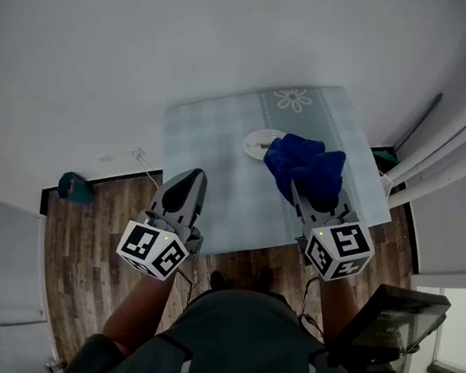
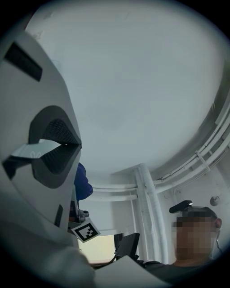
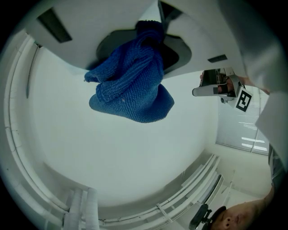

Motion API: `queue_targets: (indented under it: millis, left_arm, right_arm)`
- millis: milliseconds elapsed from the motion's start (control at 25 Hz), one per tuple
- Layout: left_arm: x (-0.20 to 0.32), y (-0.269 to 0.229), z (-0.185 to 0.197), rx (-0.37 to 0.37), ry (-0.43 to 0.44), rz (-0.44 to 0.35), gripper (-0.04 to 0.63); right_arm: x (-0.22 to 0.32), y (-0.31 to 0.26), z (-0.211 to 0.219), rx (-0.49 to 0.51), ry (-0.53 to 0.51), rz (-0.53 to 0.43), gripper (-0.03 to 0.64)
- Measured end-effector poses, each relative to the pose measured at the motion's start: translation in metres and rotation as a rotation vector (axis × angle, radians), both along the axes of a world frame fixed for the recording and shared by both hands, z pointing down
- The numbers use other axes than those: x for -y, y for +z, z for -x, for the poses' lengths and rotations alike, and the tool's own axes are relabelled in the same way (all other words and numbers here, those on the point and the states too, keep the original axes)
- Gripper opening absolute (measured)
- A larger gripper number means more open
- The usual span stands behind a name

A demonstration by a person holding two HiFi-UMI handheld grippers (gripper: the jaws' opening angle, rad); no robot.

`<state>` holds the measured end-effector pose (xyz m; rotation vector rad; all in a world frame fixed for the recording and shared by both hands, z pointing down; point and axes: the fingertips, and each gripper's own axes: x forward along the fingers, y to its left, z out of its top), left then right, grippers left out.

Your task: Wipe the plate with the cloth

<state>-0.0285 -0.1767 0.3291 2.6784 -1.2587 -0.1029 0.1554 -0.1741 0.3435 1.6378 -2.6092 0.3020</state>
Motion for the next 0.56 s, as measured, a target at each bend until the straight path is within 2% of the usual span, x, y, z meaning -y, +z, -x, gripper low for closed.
queue_targets:
  millis: [160,320,560]
  left_arm:
    - [0.000,-0.003,0.004,0.032,0.012,-0.003,0.009]
    - [-0.001,-0.002,0.011,0.002,0.028,0.000,0.009]
    - [-0.003,-0.005,0.018,0.003,0.032,0.009,0.009]
  right_arm:
    - [0.001,-0.001,0.001,-0.006,0.029,0.005,0.101]
    - [-0.001,-0.002,0.002,-0.011,0.054,0.004,0.101]
    - [-0.005,-0.003,0.008,-0.017,0.066,0.012,0.101]
